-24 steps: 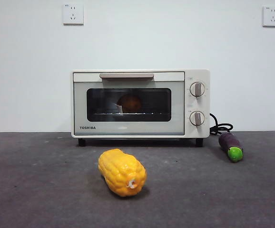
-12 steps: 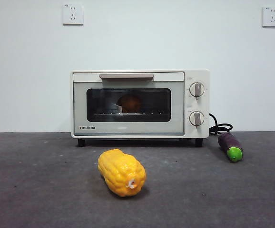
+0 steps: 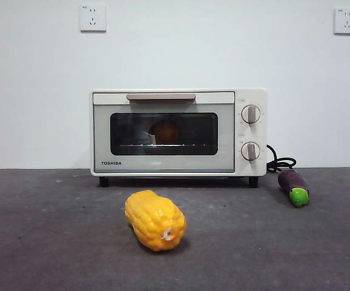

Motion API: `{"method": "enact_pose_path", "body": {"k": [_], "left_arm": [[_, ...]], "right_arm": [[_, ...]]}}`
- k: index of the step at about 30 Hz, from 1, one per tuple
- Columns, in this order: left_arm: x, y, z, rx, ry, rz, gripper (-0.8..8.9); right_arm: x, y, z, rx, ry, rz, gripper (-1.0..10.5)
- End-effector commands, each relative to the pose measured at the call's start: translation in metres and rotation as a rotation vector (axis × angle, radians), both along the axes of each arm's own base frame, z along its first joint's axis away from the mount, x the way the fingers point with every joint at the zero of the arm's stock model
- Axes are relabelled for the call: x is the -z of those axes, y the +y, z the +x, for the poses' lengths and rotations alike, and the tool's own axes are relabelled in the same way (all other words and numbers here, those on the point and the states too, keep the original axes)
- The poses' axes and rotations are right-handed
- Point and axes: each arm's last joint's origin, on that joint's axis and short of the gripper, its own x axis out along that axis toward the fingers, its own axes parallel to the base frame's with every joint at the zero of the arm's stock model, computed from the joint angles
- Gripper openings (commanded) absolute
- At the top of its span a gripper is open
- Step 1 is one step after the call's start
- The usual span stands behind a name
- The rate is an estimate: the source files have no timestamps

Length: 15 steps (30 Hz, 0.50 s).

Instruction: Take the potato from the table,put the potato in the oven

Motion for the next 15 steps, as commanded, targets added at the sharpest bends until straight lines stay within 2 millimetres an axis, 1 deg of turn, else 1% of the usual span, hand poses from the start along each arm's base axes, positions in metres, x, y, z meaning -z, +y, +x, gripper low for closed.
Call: {"method": "enact_pose_path", "body": {"k": [1,5,7,13,15], "left_arm": [[0.003,0.000,0.001,0.000,0.008,-0.007,-0.04],[0.003,0.000,0.001,0.000,0.008,-0.007,-0.04],[0.003,0.000,0.001,0.000,0.008,-0.007,-0.04],[0.003,0.000,0.001,0.000,0.008,-0.007,-0.04],[0.003,0.000,0.001,0.000,0.009,-0.007,-0.04]], "right_arm": [[0.021,0.003,0.006,-0.087,-0.079,-0.034,0.0],[0.062,0.005,0.016,-0.152,-0.181,-0.054,0.0],[0.088,0.006,0.024,-0.157,-0.212,-0.051,0.0],[0.167,-0.001,0.041,-0.093,-0.244,-0.030,0.0],[0.190,-0.005,0.045,-0.051,-0.262,-0.019,0.0]]}}
